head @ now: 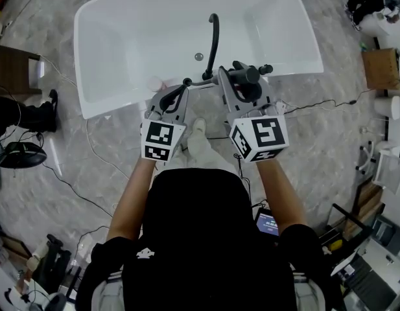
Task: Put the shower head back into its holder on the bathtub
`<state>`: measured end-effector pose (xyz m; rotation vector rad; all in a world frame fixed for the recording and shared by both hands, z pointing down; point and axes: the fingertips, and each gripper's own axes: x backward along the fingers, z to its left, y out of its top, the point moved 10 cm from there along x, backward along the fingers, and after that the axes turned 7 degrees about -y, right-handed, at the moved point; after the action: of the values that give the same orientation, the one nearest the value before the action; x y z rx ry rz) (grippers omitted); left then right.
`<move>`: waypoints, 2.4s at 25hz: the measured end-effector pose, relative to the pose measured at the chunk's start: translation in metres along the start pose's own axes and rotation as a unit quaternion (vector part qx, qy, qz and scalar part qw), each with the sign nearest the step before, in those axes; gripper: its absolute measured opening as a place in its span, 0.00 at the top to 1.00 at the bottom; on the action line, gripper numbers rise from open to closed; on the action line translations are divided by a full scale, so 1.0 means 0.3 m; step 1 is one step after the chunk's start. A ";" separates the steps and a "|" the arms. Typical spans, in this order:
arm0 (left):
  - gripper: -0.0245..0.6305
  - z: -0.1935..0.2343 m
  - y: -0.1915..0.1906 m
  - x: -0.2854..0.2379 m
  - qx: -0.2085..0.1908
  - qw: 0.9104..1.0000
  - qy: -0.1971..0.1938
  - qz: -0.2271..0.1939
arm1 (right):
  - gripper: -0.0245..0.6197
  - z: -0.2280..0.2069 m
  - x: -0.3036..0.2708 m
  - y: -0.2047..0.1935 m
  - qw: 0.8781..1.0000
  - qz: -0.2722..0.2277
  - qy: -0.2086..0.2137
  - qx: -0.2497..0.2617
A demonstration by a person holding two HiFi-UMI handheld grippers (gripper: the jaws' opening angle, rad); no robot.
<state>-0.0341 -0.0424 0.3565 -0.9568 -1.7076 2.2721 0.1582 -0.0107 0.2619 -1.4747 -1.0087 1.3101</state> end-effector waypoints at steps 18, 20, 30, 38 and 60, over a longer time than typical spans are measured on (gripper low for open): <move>0.95 0.149 -0.111 0.058 0.046 0.994 0.096 0.005 | 0.75 0.016 -0.194 -0.175 0.997 0.059 0.045 -0.002; 0.95 0.159 -0.129 0.063 0.048 0.993 0.104 0.007 | 0.75 0.020 -0.213 -0.205 0.996 0.068 0.050 -0.001; 0.95 0.200 -0.217 0.060 0.074 0.988 0.132 0.009 | 0.75 0.031 -0.329 -0.384 0.992 0.111 0.067 0.007; 0.95 0.212 -0.324 0.024 0.096 0.985 0.141 0.010 | 0.75 0.034 -0.411 -0.548 0.985 0.152 0.079 0.016; 0.95 0.345 -0.423 -0.003 0.128 0.977 0.167 0.019 | 0.75 0.112 -0.687 -0.852 0.962 0.234 0.113 0.081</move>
<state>-0.1238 -0.0832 0.4873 -1.2327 -1.2377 2.1325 0.0991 -0.1359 0.5614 -1.7508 -0.4043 1.4659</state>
